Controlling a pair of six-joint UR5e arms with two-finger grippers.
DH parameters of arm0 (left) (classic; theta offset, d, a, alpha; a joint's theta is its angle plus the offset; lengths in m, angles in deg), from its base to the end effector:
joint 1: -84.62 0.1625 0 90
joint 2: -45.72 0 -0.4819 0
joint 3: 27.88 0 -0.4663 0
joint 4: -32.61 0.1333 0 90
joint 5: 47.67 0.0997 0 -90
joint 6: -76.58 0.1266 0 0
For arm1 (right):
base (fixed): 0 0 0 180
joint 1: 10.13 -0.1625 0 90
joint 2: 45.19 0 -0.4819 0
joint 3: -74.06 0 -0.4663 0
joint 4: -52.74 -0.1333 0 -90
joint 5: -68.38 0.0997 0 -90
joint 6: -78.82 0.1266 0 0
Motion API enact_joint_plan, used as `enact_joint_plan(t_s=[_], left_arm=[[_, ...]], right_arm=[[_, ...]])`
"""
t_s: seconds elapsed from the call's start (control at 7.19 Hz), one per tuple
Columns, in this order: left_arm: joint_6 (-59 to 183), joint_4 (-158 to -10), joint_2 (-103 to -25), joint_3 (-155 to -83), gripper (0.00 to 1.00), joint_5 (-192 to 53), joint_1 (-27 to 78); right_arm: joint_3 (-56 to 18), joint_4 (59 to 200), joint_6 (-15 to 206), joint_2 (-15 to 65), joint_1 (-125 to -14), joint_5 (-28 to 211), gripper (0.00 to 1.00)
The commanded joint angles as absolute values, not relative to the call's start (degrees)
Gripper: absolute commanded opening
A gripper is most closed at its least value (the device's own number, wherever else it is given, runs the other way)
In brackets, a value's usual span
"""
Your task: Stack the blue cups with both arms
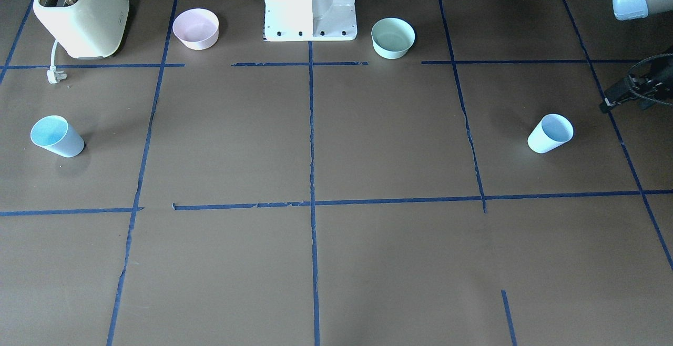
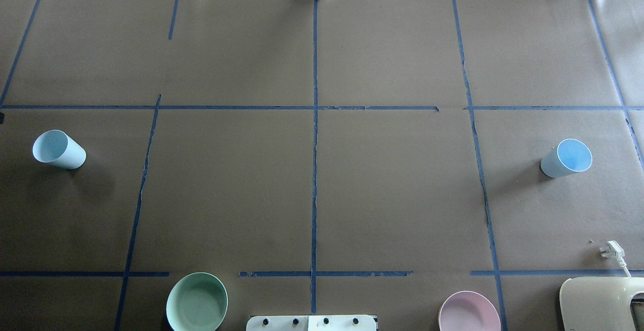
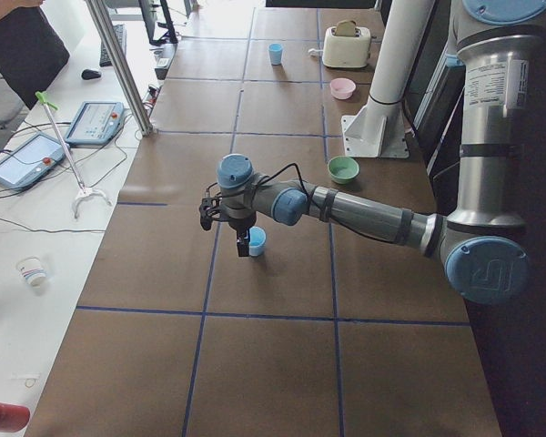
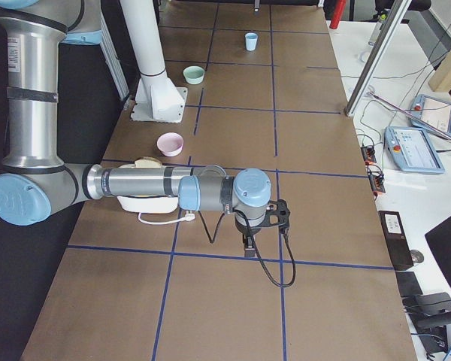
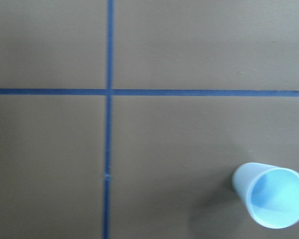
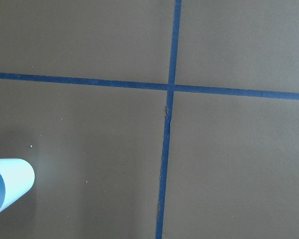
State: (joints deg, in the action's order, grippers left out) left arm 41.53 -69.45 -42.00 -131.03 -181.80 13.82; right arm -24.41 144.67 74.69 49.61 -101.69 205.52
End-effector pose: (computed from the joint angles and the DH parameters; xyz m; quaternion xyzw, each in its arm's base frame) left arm 0.1435 -0.5494 0.6009 -0.0039 0.4117 -0.0513 0.9099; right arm 0.0548 -0.5260 0.6959 0.0337 -0.3986 -0.0266 0.9161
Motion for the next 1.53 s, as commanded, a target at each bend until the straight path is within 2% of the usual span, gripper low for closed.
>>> enact_joint_plan(t_s=[0.0, 0.83, 1.11, 1.25, 1.39], left_arm=[[29.8, -82.5, -41.8, -126.1, 1.0, -178.2, 20.2], [28.8, -84.1, -41.8, -124.1, 1.0, -177.4, 25.1], [28.9, -84.1, -41.9, -122.7, 0.97, -177.4, 26.0], [28.9, -84.1, -41.9, -122.6, 0.87, -177.4, 26.0], [28.8, -84.1, -42.0, -122.7, 0.58, -177.4, 26.2]], right_arm=[[-24.4, 144.7, 74.8, 49.5, -101.6, 205.5, 1.0], [-24.3, 144.7, 74.7, 49.5, -101.6, 205.5, 1.0], [-24.4, 144.7, 74.7, 49.5, -101.6, 205.5, 1.0], [-24.4, 144.7, 74.7, 49.5, -101.7, 205.5, 1.0], [-24.4, 144.7, 74.8, 49.5, -101.7, 205.6, 1.0]])
